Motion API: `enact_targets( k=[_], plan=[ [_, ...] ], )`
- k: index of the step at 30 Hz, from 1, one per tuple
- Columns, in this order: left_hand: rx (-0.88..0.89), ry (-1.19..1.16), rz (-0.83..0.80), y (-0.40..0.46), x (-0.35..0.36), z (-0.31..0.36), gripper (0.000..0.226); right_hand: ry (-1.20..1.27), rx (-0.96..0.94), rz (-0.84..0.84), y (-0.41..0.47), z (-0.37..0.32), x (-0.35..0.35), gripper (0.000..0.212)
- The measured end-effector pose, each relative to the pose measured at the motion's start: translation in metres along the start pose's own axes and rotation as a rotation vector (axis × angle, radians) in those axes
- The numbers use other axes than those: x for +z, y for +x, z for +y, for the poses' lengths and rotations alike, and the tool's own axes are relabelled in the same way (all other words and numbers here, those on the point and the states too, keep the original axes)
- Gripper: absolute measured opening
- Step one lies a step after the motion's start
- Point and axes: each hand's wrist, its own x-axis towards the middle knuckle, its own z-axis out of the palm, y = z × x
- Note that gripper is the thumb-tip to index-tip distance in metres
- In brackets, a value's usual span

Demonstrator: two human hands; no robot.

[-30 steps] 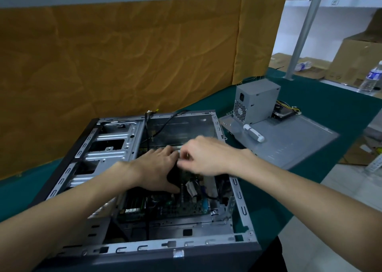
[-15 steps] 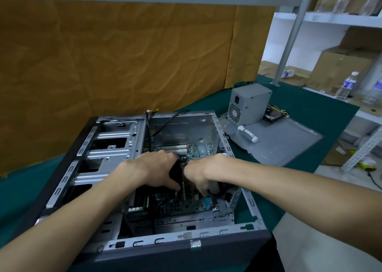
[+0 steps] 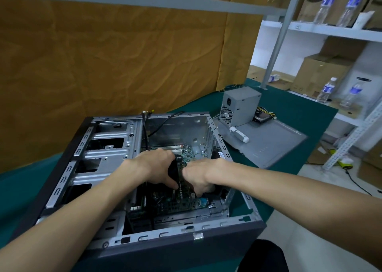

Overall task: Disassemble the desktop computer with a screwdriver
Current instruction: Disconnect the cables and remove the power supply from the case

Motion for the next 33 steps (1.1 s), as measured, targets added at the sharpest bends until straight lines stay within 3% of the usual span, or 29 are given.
enact_targets(
  k=[7, 12, 20, 28, 33],
  plan=[
    [-0.004, -0.019, 0.007, 0.001, -0.002, 0.000, 0.076, 0.030, 0.072, -0.047, 0.000, -0.004, 0.000, 0.002],
    [-0.004, -0.036, -0.009, -0.001, -0.002, -0.002, 0.075, 0.109, 0.061, -0.003, 0.005, 0.001, 0.006, 0.025],
    [-0.012, -0.044, -0.013, 0.000, -0.002, 0.000, 0.088, 0.095, 0.041, 0.019, 0.009, 0.002, 0.015, 0.014],
    [-0.005, -0.025, -0.004, -0.001, -0.002, 0.000, 0.085, -0.062, -0.035, 0.104, 0.003, -0.010, 0.017, 0.022],
    [-0.003, -0.017, 0.016, -0.002, -0.001, 0.000, 0.079, -0.023, -0.014, 0.141, 0.001, -0.010, 0.017, 0.017]
  ],
)
